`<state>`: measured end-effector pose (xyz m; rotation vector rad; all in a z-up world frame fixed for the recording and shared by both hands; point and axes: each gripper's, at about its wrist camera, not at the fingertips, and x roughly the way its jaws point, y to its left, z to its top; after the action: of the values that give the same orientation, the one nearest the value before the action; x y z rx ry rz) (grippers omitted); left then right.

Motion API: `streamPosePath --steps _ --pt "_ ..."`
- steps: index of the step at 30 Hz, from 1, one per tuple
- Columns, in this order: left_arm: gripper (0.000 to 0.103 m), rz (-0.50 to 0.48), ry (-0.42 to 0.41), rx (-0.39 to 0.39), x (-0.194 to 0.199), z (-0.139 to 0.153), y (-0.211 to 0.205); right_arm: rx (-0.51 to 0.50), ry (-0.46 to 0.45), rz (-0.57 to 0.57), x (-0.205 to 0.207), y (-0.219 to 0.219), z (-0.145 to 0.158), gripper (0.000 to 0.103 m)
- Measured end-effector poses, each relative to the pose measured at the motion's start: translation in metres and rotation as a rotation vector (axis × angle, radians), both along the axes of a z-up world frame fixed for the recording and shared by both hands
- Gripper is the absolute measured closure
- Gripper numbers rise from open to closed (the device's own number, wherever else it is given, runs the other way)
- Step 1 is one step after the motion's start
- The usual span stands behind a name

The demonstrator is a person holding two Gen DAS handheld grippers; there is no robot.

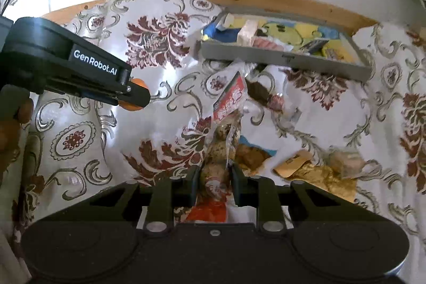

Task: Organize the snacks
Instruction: 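Grasp and lift the orange with left tool while right tool lifts the quail-egg pack, then carry the orange with left tool while right tool carries the egg pack over the tray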

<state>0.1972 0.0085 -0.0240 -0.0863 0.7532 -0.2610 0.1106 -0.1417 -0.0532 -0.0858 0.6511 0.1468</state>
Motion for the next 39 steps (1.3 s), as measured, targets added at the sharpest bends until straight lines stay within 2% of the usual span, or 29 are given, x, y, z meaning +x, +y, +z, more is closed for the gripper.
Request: streamPosePath --steps 7,12,15,22,25,28,34,39 --pt "0.065 -0.009 -0.081 -0.013 -0.007 0.013 -0.007 -0.002 -0.081 0.0 -0.007 -0.014 0.027 0.077" --pt "0.065 0.015 -0.117 -0.064 0.011 0.031 -0.019 0.029 -0.115 0.013 0.004 -0.029 0.046 0.077" --pt "0.064 0.023 -0.15 -0.058 0.024 0.043 -0.03 0.016 -0.153 0.026 0.015 -0.041 0.055 0.077" --pt "0.064 0.045 -0.18 -0.073 0.072 0.059 -0.06 0.011 -0.268 0.012 0.071 -0.08 0.072 0.077" --pt "0.064 0.033 -0.198 -0.049 0.098 0.063 -0.078 0.085 -0.329 -0.052 0.1 -0.1 0.074 0.077" --pt "0.065 0.003 -0.206 -0.029 0.123 0.068 -0.099 0.179 -0.333 -0.121 0.129 -0.121 0.073 0.077" --pt "0.065 -0.052 -0.207 0.01 0.162 0.069 -0.137 0.205 -0.378 -0.173 0.178 -0.142 0.075 0.077" --pt "0.065 -0.103 -0.208 0.071 0.185 0.058 -0.163 0.225 -0.363 -0.222 0.202 -0.162 0.064 0.077"
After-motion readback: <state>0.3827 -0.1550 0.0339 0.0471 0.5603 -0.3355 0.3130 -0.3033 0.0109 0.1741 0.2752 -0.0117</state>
